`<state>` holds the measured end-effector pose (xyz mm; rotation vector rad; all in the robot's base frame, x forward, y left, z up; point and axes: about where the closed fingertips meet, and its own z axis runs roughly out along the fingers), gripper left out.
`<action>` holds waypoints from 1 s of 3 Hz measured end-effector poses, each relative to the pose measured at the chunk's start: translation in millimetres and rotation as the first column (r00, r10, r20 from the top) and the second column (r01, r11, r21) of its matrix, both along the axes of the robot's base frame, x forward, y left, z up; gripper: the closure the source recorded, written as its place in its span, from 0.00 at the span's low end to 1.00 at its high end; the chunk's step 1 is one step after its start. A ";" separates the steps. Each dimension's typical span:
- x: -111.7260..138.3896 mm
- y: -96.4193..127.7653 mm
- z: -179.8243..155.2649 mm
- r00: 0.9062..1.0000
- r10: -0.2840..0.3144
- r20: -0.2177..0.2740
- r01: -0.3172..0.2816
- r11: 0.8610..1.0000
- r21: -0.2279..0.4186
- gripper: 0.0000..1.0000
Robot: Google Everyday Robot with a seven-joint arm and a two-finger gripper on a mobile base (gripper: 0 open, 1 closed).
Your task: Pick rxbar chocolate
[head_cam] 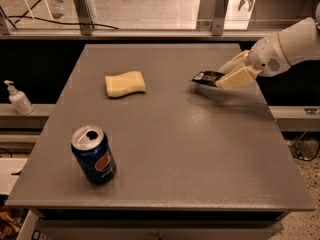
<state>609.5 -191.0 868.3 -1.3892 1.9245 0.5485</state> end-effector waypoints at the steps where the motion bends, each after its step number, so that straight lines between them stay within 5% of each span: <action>1: 0.9 6.8 21.5 0.999 0.026 0.038 -0.026 1.000 0.009 1.00; 3: 5.6 10.0 40.5 0.996 0.043 0.074 -0.044 0.999 0.006 1.00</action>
Offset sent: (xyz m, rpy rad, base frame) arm 0.0090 0.0079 0.0658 0.0028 -0.1190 0.0554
